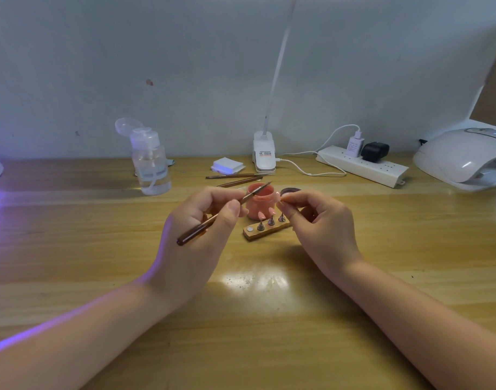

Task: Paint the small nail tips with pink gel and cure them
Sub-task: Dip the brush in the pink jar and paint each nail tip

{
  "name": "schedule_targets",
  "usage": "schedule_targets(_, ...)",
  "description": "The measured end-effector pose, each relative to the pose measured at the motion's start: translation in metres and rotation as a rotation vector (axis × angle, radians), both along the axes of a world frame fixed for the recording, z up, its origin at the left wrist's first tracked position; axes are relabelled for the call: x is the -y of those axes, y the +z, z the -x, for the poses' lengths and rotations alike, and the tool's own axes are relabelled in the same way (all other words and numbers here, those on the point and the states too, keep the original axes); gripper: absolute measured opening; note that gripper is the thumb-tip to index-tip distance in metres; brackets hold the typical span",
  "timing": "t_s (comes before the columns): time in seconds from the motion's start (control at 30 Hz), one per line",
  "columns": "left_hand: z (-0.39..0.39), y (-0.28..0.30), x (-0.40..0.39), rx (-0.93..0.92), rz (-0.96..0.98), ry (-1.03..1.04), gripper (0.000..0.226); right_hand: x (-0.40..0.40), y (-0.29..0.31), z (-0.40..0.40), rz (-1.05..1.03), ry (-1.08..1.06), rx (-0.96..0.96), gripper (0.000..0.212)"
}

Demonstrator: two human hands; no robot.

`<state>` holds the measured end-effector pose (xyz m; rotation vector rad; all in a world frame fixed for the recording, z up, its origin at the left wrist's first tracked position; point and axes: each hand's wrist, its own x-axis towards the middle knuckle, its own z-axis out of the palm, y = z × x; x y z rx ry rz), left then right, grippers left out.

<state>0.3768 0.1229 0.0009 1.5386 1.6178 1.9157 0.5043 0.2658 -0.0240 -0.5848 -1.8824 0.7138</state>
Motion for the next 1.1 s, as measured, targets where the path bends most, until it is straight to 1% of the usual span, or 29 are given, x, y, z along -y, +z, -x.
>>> schedule_targets(0.1,-0.0028,-0.0006,0.0013,-0.069,0.027,-0.049,0.016,-0.0009,-0.0008,-0.0003,-0.013,-0.012,0.001,0.010)
schedule_targets(0.2,-0.0014,-0.0021,0.0031,-0.126,0.049,-0.023,0.014,-0.0012,-0.0013,-0.0008,-0.043,-0.031,0.017,0.010)
schedule_targets(0.3,-0.0006,-0.0013,0.0050,-0.129,0.015,0.002,0.023,-0.0013,-0.0011,-0.0009,-0.046,-0.035,0.017,0.010)
schedule_targets(0.4,-0.0021,-0.0005,0.0027,-0.108,-0.001,0.020,0.013,-0.0011,-0.0008,-0.0005,-0.045,-0.034,0.019,0.009)
schedule_targets(0.53,-0.0017,-0.0020,0.0023,-0.112,0.026,-0.011,0.014,0.0001,-0.0004,-0.0003,-0.030,-0.031,0.009,0.009)
schedule_targets(0.67,0.0000,-0.0025,0.0046,-0.116,-0.005,-0.009,0.023,0.0013,0.0005,-0.0009,-0.017,-0.015,0.011,0.008)
schedule_targets(0.77,-0.0007,-0.0021,0.0020,-0.057,-0.018,0.011,0.014,0.0024,0.0014,-0.0007,-0.003,-0.004,0.012,0.007)
schedule_targets(0.93,-0.0007,-0.0025,0.0014,-0.050,0.021,-0.027,0.014,0.0043,0.0017,-0.0002,0.025,0.011,0.006,0.007)
schedule_targets(0.97,0.0003,-0.0026,0.0023,-0.063,0.018,-0.025,0.012,0.0043,0.0019,-0.0002,0.028,0.011,0.011,0.007)
schedule_targets(1.07,0.0009,-0.0017,0.0037,-0.077,-0.009,-0.004,0.019,0.0039,0.0023,-0.0008,0.041,0.015,0.013,0.008)
schedule_targets(1.1,0.0010,-0.0020,0.0031,-0.063,-0.015,0.006,0.016,0.0039,0.0024,-0.0008,0.048,0.017,0.010,0.008)
